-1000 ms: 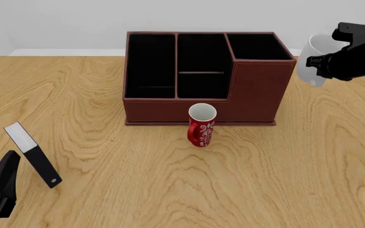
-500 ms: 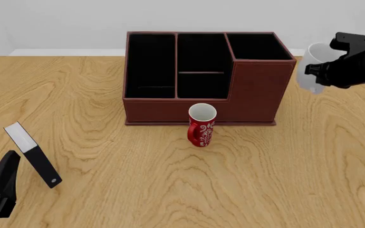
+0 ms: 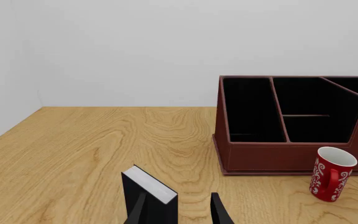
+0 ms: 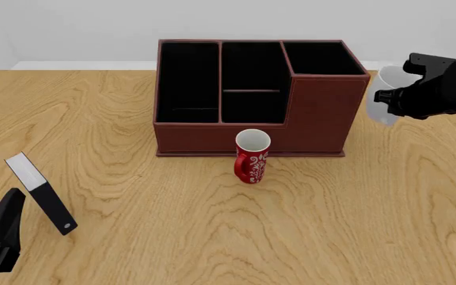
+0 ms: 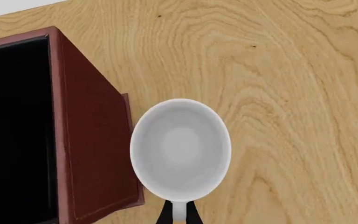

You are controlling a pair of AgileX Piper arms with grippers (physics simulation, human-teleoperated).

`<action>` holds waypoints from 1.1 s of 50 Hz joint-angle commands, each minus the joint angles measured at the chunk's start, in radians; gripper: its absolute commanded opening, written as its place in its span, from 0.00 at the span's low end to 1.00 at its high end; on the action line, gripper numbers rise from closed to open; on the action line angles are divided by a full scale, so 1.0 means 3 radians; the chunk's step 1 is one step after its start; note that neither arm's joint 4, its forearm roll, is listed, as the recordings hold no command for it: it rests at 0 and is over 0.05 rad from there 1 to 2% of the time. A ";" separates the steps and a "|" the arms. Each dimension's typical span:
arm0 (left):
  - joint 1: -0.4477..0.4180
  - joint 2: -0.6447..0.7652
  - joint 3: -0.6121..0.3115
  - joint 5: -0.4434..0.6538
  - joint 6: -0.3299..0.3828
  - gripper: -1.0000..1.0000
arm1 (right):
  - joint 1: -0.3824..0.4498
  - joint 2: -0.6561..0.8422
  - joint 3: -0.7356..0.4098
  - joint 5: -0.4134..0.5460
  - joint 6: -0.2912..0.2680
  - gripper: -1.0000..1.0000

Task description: Pick up the white mug and place it to the right of the caddy.

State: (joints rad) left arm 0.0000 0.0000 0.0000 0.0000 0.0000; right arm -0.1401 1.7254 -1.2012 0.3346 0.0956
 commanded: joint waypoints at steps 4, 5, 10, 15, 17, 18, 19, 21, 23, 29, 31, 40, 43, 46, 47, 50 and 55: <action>0.0000 0.0000 0.0000 0.0000 0.0000 1.00 | -0.0013 0.0108 -0.0053 -0.0029 0.0030 0.00; 0.0000 0.0000 0.0000 0.0000 0.0000 1.00 | -0.0014 0.0117 -0.0057 -0.0029 0.0027 0.00; 0.0000 0.0000 0.0000 0.0000 0.0000 1.00 | -0.0006 0.0150 -0.0075 -0.0031 0.0029 0.00; 0.0000 0.0000 0.0000 0.0000 0.0000 1.00 | -0.0001 0.0184 -0.0082 -0.0041 0.0030 0.00; 0.0000 0.0000 0.0000 0.0000 0.0000 1.00 | -0.0007 0.0199 -0.0079 -0.0050 0.0031 0.00; 0.0000 0.0000 0.0000 0.0000 0.0000 1.00 | -0.0007 0.0207 -0.0077 -0.0053 0.0031 0.00; 0.0000 0.0000 0.0000 0.0000 0.0000 1.00 | -0.0007 0.0207 -0.0076 -0.0054 0.0034 0.00; 0.0000 0.0000 0.0000 0.0000 0.0000 1.00 | -0.0004 0.0211 -0.0077 -0.0053 0.0035 0.00; 0.0000 0.0000 0.0000 0.0000 0.0000 1.00 | -0.0008 0.0220 -0.0081 -0.0055 0.0029 0.00; 0.0000 0.0000 0.0000 0.0000 0.0000 1.00 | -0.0014 0.0265 -0.0077 -0.0072 0.0018 0.00; 0.0000 0.0000 0.0000 0.0000 0.0000 1.00 | 0.0000 0.0280 -0.0067 -0.0078 0.0020 0.00; 0.0000 0.0000 0.0000 0.0000 0.0000 1.00 | 0.0009 0.0314 -0.0071 -0.0068 0.0011 0.00; 0.0000 0.0000 0.0000 0.0000 0.0000 1.00 | 0.0004 0.0333 -0.0069 -0.0076 0.0010 0.00; 0.0000 0.0000 0.0000 0.0000 0.0000 1.00 | 0.0003 0.0349 -0.0060 -0.0090 0.0011 0.00; 0.0000 0.0000 0.0000 0.0000 0.0000 1.00 | 0.0010 0.0354 -0.0060 -0.0093 0.0016 0.00; 0.0000 0.0000 0.0000 0.0000 0.0000 1.00 | 0.0016 0.0370 -0.0050 -0.0103 0.0014 0.00; 0.0000 0.0000 0.0000 0.0000 0.0000 1.00 | 0.0013 0.0389 -0.0054 -0.0107 0.0006 0.00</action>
State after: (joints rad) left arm 0.0000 0.0000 0.0000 0.0000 0.0000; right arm -0.1374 1.8322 -1.2143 0.3082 0.0905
